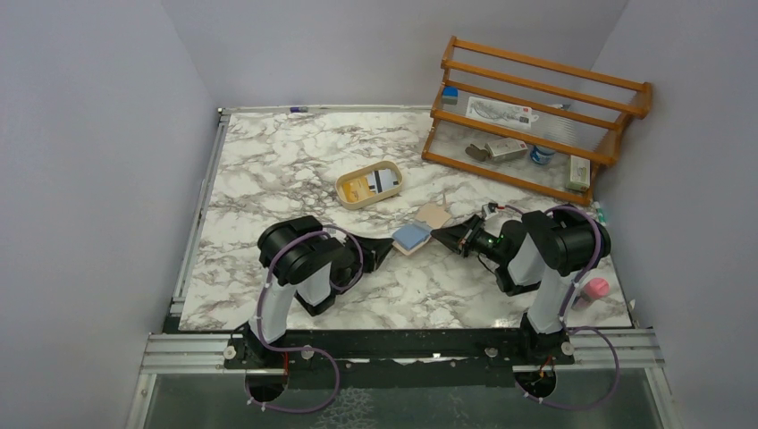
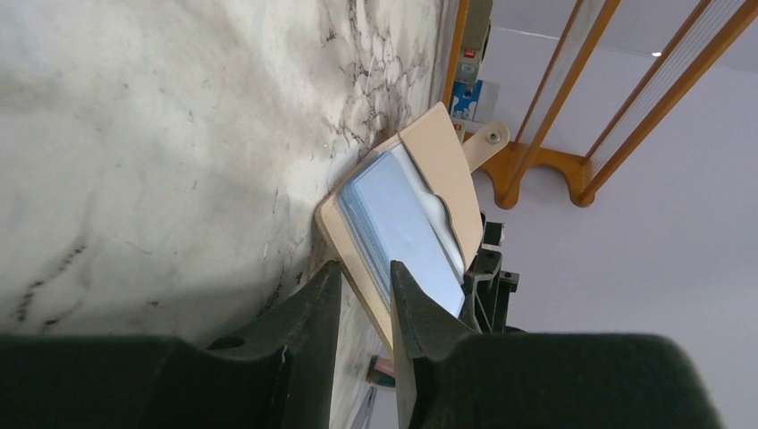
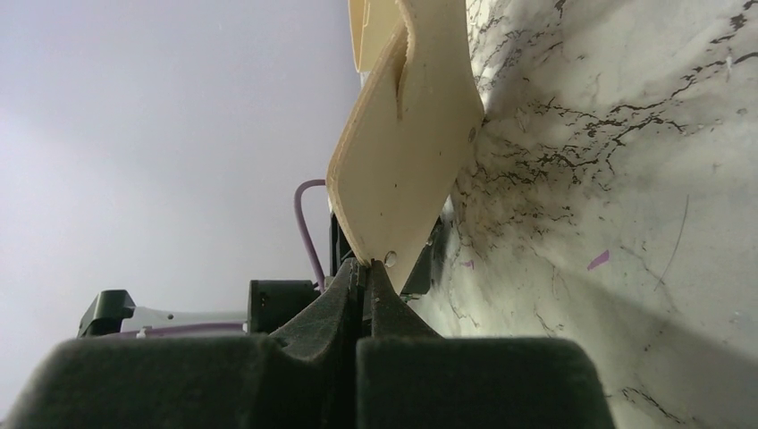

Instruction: Take the credit cards out of the card holder

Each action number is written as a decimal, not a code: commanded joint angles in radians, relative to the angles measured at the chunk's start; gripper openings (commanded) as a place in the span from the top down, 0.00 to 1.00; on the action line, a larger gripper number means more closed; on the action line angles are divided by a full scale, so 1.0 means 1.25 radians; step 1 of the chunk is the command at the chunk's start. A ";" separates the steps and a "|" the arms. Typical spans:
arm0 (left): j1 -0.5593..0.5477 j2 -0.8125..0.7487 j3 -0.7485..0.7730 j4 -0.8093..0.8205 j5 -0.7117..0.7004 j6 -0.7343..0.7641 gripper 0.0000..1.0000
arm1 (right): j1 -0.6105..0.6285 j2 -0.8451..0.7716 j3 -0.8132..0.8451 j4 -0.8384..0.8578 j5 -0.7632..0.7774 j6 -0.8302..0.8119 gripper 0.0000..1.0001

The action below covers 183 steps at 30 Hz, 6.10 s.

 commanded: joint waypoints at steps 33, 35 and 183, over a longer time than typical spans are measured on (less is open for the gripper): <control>-0.110 -0.033 0.048 0.072 -0.042 -0.139 0.82 | 0.005 0.011 0.009 0.219 -0.044 -0.025 0.99; -0.111 -0.013 0.069 0.076 -0.031 -0.138 0.82 | 0.005 0.007 0.007 0.219 -0.046 -0.028 0.99; 0.031 -0.506 -0.025 -0.650 -0.004 0.534 0.39 | 0.210 0.158 0.243 0.183 0.064 -0.003 0.17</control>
